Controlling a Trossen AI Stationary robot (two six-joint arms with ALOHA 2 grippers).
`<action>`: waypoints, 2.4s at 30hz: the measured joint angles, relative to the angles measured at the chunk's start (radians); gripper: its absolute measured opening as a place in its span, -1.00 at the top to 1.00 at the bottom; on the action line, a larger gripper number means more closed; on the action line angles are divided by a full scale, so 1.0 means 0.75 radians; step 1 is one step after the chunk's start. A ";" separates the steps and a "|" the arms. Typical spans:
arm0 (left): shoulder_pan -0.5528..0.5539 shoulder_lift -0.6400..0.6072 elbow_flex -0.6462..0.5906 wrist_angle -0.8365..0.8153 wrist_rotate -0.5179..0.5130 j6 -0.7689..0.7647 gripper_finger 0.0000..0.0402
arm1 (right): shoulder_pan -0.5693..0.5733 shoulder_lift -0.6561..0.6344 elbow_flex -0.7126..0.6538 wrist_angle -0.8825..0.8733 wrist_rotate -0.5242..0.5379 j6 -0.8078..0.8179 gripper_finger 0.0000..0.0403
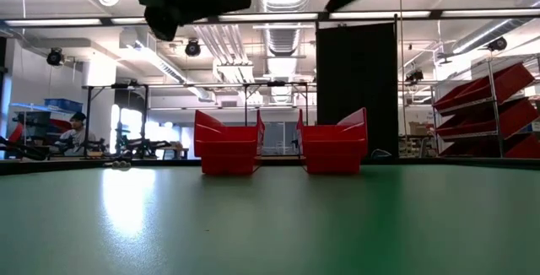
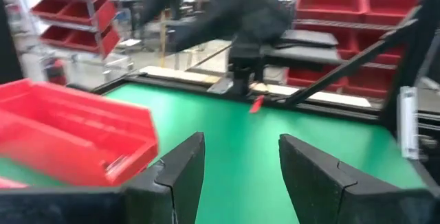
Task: Sort batteries
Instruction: Put the silver battery into the right red bin
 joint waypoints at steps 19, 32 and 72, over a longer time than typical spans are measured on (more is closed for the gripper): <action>0.157 -0.571 0.001 -0.205 -0.365 0.191 0.16 | 0.600 -0.155 -0.449 0.142 0.045 0.407 0.35; 0.851 -0.965 -0.002 -1.442 -0.219 -0.743 0.16 | 0.757 -0.168 -0.576 0.090 0.064 0.424 0.30; 2.045 0.190 0.574 -2.371 0.799 -0.993 0.16 | 0.803 -0.234 -0.576 0.041 -0.085 0.918 0.02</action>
